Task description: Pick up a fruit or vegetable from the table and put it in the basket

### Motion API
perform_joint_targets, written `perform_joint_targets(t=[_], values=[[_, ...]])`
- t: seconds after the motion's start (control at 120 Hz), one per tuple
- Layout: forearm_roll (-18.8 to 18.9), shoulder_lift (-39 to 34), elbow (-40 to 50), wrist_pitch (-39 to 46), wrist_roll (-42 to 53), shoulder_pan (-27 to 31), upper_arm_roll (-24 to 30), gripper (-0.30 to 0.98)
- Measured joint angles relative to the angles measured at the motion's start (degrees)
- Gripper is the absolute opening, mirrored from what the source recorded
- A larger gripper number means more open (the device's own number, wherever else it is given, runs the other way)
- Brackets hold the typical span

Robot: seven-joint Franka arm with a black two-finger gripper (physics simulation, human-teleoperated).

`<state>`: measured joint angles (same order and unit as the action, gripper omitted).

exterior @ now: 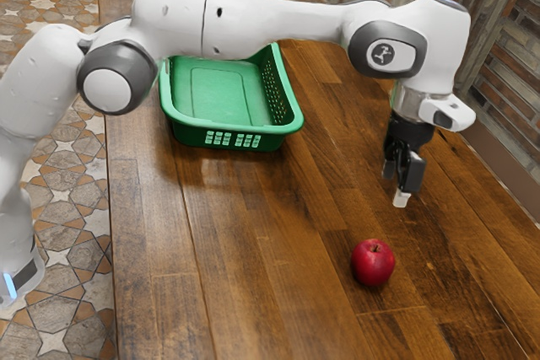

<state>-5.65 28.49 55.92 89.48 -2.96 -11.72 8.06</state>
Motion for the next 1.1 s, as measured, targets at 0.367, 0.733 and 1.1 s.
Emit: perform_joint_targets(t=[0.367,0.733,1.1], values=[[4.0,0.0,5.0,-2.8,2.1,-4.3,4.3,0.68],[2.7,-1.4,13.2,0.1,3.4,-4.8,5.1,0.69],[3.2,1.0,13.3,8.5,6.3,-3.6,2.2,0.69]])
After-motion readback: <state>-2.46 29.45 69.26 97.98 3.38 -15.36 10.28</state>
